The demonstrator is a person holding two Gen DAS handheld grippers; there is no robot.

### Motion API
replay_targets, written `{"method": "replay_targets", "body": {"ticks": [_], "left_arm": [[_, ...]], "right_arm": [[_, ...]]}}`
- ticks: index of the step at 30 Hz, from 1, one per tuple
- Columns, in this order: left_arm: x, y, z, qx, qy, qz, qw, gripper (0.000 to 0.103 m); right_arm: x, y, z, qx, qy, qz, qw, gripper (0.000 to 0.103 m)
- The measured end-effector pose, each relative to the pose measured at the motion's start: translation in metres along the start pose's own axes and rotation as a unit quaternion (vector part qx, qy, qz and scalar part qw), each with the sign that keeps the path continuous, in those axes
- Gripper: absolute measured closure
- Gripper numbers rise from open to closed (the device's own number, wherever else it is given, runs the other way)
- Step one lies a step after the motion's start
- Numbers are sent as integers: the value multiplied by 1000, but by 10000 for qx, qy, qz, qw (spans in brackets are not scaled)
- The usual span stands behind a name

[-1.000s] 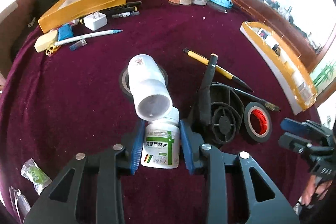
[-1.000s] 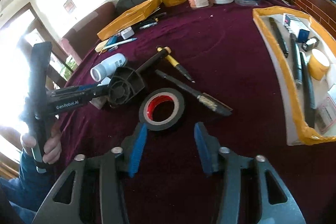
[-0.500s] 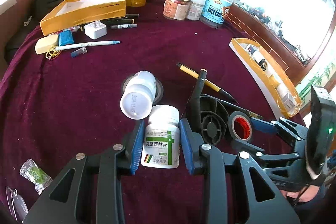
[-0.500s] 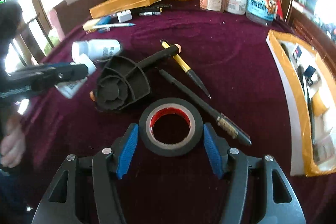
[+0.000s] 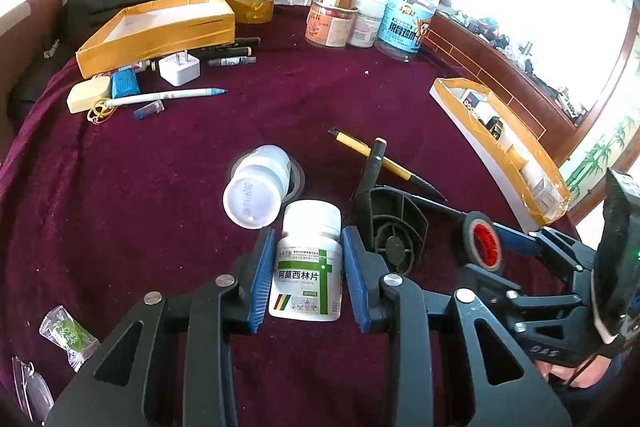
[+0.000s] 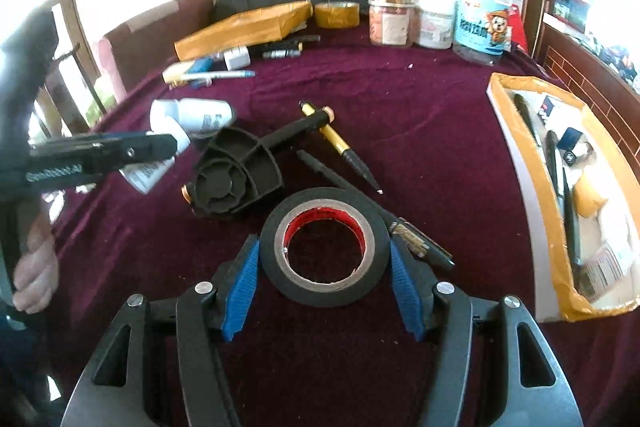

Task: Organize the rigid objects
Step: 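Carry bottle and tape roll to the tray and open the left gripper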

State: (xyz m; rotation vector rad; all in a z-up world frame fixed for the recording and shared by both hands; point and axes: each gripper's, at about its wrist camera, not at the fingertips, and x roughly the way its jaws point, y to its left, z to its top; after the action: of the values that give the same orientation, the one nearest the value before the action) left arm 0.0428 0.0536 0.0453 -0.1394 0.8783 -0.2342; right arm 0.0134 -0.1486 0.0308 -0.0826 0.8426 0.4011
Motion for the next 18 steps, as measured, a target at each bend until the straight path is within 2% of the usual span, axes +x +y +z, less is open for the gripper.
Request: {"method": "replay_targets", "body": {"ticks": [3, 10, 18], "left_arm": [[-3, -3, 0, 45, -92, -10, 9999, 72], [-12, -14, -1, 256, -298, -83, 9992, 72], [-17, -26, -2, 357, -279, -126, 9989, 72]], "right_arm": [[-8, -6, -4, 121, -141, -13, 9998, 47], [-14, -19, -8, 365, -160, -1, 9992, 47], [-29, -28, -6, 443, -293, -4, 9986, 47]]}}
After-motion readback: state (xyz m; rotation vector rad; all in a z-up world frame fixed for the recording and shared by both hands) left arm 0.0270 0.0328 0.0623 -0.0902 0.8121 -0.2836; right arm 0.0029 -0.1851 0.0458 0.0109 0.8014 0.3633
